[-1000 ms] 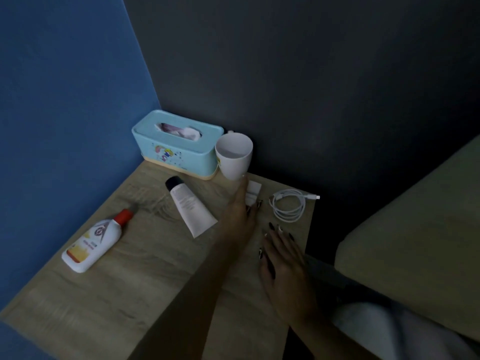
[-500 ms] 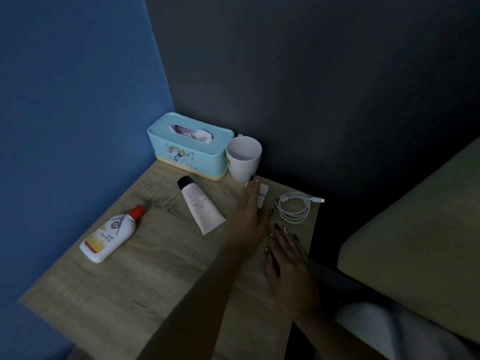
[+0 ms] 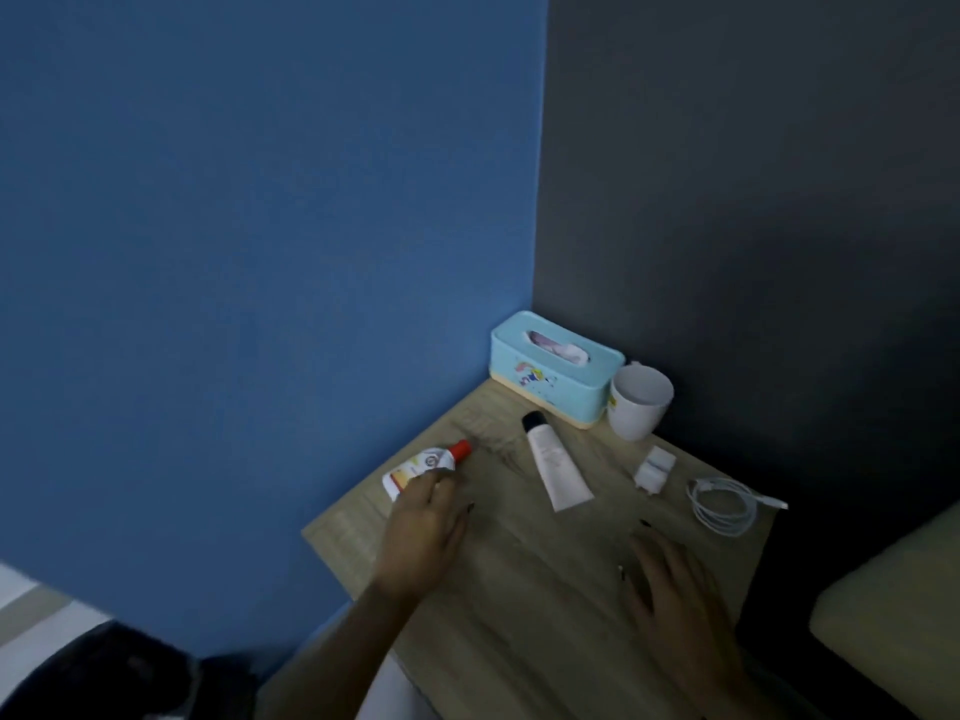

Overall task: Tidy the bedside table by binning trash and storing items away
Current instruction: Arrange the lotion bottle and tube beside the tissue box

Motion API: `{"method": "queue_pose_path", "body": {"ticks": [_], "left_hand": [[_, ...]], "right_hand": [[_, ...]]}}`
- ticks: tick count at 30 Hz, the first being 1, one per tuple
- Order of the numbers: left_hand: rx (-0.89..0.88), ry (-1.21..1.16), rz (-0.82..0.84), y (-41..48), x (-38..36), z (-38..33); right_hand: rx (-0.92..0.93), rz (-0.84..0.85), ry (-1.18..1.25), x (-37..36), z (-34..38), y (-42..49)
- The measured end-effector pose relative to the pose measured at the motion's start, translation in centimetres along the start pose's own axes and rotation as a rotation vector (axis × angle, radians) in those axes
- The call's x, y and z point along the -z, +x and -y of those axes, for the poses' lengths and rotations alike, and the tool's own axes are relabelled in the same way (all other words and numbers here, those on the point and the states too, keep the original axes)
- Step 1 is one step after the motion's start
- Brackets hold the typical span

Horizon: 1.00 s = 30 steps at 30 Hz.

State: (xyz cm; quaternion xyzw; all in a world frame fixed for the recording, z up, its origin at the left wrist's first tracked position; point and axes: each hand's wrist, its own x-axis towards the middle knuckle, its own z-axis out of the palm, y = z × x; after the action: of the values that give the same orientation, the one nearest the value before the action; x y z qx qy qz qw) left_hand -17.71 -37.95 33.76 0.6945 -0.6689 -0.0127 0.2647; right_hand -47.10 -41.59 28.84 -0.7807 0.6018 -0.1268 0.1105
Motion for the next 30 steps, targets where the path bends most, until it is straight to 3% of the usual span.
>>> {"method": "queue_pose_path", "body": {"ticks": [6, 14, 22, 30], "left_hand": [[0.287, 0.066, 0.163, 2.6, 1.2, 4.8], [0.329, 0.01, 0.282, 5.2, -0.9, 6.8], [0.303, -0.144, 0.159, 4.4, -2.1, 6.3], [0.326, -0.444, -0.118, 5.8, -2.8, 2.8]], "right_hand": [[-0.013, 0.009, 0.175, 1.1, 8.0, 6.3], [-0.146, 0.062, 0.006, -0.8, 10.5, 12.2], [-0.088, 0.245, -0.104, 0.7, 11.3, 14.0], [0.102, 0.253, -0.083, 9.3, 11.9, 16.0]]}}
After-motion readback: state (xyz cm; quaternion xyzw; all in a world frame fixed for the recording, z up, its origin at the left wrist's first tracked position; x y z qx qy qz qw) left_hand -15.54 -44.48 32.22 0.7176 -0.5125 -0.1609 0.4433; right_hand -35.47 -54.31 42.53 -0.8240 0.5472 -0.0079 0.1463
